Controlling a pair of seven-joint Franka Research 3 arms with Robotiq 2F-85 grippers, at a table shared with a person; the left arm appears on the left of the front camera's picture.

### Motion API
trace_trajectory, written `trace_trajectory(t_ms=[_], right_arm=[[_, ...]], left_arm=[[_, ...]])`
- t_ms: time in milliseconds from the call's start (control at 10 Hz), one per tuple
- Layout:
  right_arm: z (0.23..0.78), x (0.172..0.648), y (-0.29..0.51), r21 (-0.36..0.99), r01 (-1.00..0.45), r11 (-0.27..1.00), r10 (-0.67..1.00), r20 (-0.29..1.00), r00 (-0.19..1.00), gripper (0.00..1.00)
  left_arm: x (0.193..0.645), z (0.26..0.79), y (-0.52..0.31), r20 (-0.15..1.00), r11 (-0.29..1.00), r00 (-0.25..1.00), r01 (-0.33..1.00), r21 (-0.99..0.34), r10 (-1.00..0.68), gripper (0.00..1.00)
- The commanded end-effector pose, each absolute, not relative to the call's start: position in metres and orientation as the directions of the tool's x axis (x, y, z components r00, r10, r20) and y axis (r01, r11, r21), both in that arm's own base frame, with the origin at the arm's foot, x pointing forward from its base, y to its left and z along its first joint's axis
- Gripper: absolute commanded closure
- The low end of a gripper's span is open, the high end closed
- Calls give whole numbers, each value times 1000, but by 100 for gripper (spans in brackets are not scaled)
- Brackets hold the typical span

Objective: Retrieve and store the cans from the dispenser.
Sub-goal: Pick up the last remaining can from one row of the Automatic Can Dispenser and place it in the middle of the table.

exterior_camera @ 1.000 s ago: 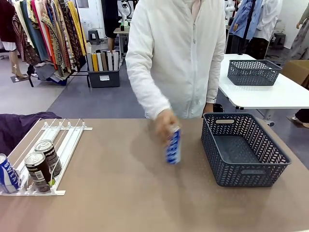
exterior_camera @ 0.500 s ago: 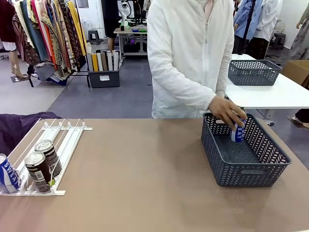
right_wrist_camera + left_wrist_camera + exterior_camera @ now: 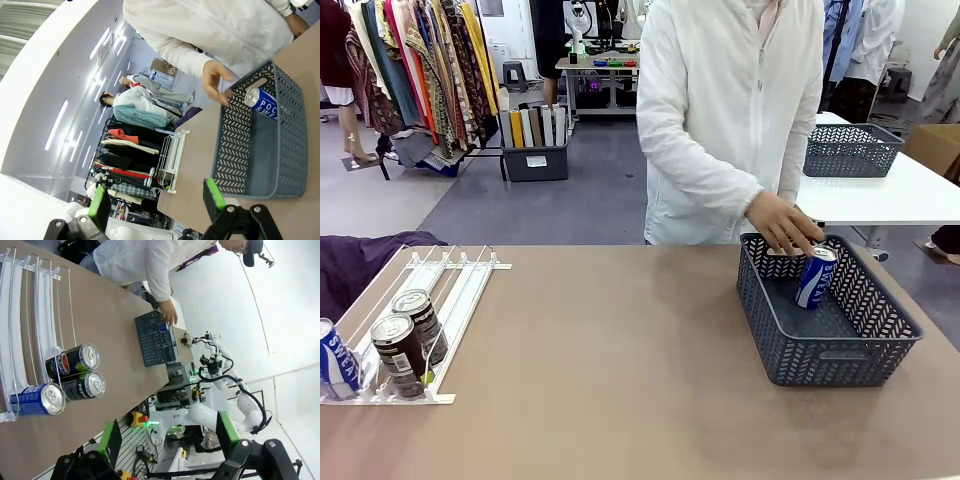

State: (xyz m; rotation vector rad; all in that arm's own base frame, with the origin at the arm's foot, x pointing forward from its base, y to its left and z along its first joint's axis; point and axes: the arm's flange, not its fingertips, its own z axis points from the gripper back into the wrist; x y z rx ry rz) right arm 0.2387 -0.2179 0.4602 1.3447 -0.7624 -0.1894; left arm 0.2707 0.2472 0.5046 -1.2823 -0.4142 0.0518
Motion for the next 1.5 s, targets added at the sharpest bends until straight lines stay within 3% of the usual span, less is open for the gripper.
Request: trace_trajectory(t_ms=[0, 200, 400, 600, 700, 800, 900, 1200, 1400], right_arm=[[464, 242, -217, 916, -319, 242, -552, 401, 731, 0], [464, 242, -217, 916, -319, 242, -552, 401, 731, 0], [464, 242, -217, 916, -319, 242, -552, 401, 731, 0], [464, 242, -217, 916, -319, 242, -552, 401, 731, 0], [464, 242, -217, 916, -319, 242, -552, 401, 731, 0], [464, 242, -217, 916, -319, 242, -552, 401, 731, 0], [464, 242, -217, 916, -319, 242, -552, 401, 731, 0], [464, 242, -217, 916, -319, 242, -552, 401, 731, 0], [464, 242, -217, 916, -319, 242, -552, 401, 731, 0]], left_arm=[[276, 511, 228, 210, 467, 947, 74, -881, 245, 0], [288, 528, 173, 118, 773, 990, 14, -634, 79, 0], [300, 528, 120, 14, 900, 998, -43, -433, 54, 0], [318, 513, 82, -15, 961, 991, -132, -244, 133, 0], [322, 510, 71, 12, 979, 995, -93, -181, 97, 0], [330, 513, 63, 32, 976, 999, -12, -219, 20, 0], [320, 518, 68, 21, 967, 994, -104, -231, 112, 0], [326, 513, 58, 19, 973, 997, -66, -222, 72, 0], [347, 495, 64, 130, 972, 978, -137, -190, 163, 0]])
